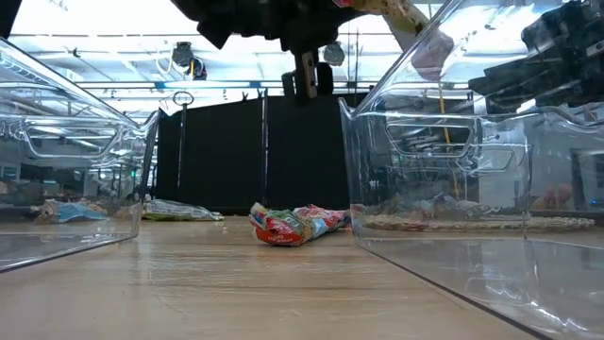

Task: Pick and place Granola Bars by type
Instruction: Put the top red granola bar into the bottom middle transparent bin

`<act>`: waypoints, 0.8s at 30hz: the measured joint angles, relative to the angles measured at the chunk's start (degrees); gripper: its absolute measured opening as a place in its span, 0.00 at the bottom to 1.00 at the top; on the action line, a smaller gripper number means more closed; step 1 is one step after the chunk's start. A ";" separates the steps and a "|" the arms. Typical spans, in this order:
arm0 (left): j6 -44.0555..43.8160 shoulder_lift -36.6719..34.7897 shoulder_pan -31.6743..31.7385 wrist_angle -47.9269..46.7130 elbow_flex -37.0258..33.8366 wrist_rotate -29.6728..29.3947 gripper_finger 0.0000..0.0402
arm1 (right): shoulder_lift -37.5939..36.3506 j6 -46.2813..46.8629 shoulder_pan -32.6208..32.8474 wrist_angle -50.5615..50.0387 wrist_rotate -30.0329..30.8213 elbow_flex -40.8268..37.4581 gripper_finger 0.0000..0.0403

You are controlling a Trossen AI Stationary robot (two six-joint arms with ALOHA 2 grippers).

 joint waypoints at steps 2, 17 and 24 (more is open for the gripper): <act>-0.14 0.00 0.21 -0.07 0.04 0.14 0.00 | 0.00 0.00 -0.01 -0.02 0.00 0.00 0.28; 13.70 9.24 0.22 -22.54 18.01 3.11 0.00 | 0.89 0.00 -0.01 -0.07 0.00 0.00 0.28; 15.46 12.15 0.26 -22.23 20.31 8.33 0.00 | 1.30 0.02 0.00 -0.29 0.00 0.00 0.28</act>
